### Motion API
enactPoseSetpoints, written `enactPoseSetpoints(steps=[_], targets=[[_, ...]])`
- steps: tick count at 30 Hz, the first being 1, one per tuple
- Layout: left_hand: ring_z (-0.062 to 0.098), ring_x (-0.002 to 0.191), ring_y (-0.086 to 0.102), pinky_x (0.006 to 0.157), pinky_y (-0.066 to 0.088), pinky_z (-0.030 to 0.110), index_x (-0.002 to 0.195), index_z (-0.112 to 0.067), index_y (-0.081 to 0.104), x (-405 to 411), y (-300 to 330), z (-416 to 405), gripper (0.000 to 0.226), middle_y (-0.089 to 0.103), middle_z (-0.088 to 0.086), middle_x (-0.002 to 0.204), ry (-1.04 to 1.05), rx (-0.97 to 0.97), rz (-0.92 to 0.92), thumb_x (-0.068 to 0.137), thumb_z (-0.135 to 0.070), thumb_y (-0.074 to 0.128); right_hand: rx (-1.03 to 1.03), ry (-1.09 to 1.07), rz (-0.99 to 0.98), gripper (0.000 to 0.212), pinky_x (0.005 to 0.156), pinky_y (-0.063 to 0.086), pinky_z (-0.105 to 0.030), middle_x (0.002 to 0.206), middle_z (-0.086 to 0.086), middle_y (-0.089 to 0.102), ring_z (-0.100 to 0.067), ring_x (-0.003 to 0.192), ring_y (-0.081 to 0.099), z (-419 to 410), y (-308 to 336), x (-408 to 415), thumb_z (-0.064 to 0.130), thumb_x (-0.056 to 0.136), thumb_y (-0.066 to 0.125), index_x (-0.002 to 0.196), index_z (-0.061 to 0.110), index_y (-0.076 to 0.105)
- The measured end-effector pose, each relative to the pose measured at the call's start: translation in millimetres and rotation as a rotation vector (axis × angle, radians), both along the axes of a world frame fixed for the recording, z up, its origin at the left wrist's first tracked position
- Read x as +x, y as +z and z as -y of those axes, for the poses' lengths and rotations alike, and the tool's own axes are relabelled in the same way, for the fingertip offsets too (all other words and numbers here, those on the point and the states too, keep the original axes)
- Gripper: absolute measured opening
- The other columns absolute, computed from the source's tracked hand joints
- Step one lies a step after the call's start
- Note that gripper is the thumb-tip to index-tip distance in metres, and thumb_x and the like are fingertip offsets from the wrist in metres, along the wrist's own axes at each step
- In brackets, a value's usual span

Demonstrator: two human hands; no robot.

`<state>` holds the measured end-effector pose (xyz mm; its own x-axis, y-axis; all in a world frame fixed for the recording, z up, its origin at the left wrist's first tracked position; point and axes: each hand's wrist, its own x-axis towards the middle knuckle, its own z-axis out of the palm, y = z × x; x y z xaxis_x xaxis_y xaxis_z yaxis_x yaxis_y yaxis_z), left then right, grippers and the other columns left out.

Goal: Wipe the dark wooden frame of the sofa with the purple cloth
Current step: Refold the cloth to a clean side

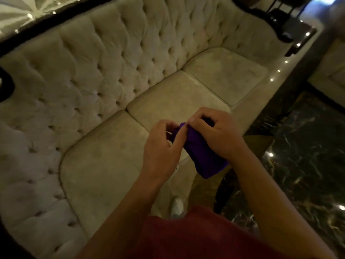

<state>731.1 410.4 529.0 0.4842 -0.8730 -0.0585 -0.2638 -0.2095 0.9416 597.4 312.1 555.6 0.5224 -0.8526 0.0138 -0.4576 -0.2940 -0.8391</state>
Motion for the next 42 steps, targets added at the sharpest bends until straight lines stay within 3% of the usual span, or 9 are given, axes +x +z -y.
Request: enactPoseSetpoints(steps=[4,8,13,19,23,27,32,38,42], targets=[[0.010,0.097,0.074,0.081,0.063,0.032,0.118,-0.023,0.065,-20,4,9,0.047,0.075,-0.003,0.108,-0.309,0.120,-0.385,0.092,-0.061,0.060,0.021,-0.144,0.073,0.031,0.072,0.060,-0.042,0.080,0.005,0.077,-0.012,0.074,0.071,-4,1,-23,0.033,0.106,0.058,0.085,0.024,0.080],[0.014,0.111,0.073,0.092,0.061,0.034,0.132,-0.022,0.064,-28,3,15,0.054,0.075,0.001,0.121,-0.455,0.112,-0.528,0.091,-0.057,0.068,0.015,-0.259,0.157,0.042,0.075,0.055,-0.032,0.079,0.008,0.077,-0.007,0.074,0.072,-15,1,-23,0.039,0.107,0.052,0.080,0.025,0.081],[0.009,0.092,0.075,0.074,0.059,0.022,0.116,-0.023,0.069,-25,0,25,0.033,0.077,-0.007,0.102,-0.563,-0.002,-0.404,0.085,-0.021,0.079,0.019,-0.413,0.313,0.037,0.074,0.052,-0.018,0.083,0.015,0.077,-0.001,0.076,0.069,-20,6,-41,0.038,0.106,0.048,0.086,0.032,0.079],[0.006,0.090,0.073,0.073,0.060,0.023,0.109,-0.033,0.068,-50,-5,52,0.032,0.076,-0.013,0.101,-0.611,0.004,-0.411,0.079,-0.028,0.078,0.072,-0.649,0.262,0.021,0.085,0.055,-0.024,0.104,0.019,0.075,-0.002,0.099,0.070,-36,-9,-95,0.040,0.097,0.054,0.107,0.039,0.072],[0.003,0.094,0.073,0.070,0.058,0.017,0.109,-0.039,0.066,-85,-1,90,0.030,0.075,-0.018,0.104,-0.700,0.006,-0.436,0.084,-0.029,0.078,0.250,-0.749,0.379,0.044,0.076,0.059,-0.020,0.113,0.017,0.073,-0.003,0.104,0.070,-48,-26,-135,0.054,0.089,0.062,0.125,0.029,0.068],[0.005,0.097,0.074,0.072,0.060,0.019,0.113,-0.036,0.066,-137,-1,134,0.031,0.075,-0.015,0.106,-0.759,-0.007,-0.444,0.085,-0.033,0.077,0.293,-0.916,0.506,0.075,0.084,0.063,-0.029,0.135,0.006,0.064,-0.009,0.117,0.068,-26,-39,-174,0.066,0.075,0.070,0.144,0.041,0.052],[0.002,0.100,0.070,0.076,0.061,0.021,0.117,-0.040,0.061,-203,-1,197,0.035,0.070,-0.018,0.109,-0.871,0.018,-0.307,0.089,-0.029,0.079,0.377,-1.059,0.462,0.068,0.069,0.061,-0.019,0.121,0.009,0.071,-0.005,0.103,0.072,36,-42,-234,0.070,0.076,0.074,0.131,0.033,0.060],[0.004,0.105,0.068,0.082,0.063,0.028,0.120,-0.041,0.060,-262,13,268,0.042,0.068,-0.017,0.113,-0.971,-0.039,-0.182,0.084,-0.033,0.081,0.227,-0.901,0.535,0.022,0.079,0.060,-0.021,0.116,0.014,0.074,-0.008,0.110,0.071,99,-46,-297,0.049,0.096,0.065,0.117,0.044,0.070],[0.001,0.102,0.069,0.078,0.058,0.017,0.119,-0.044,0.060,-288,20,317,0.039,0.070,-0.019,0.110,-0.995,-0.068,-0.166,0.086,-0.036,0.080,0.347,-0.641,0.652,0.043,0.089,0.060,-0.026,0.126,0.004,0.073,-0.018,0.115,0.072,140,-39,-322,0.057,0.090,0.068,0.131,0.043,0.065]])
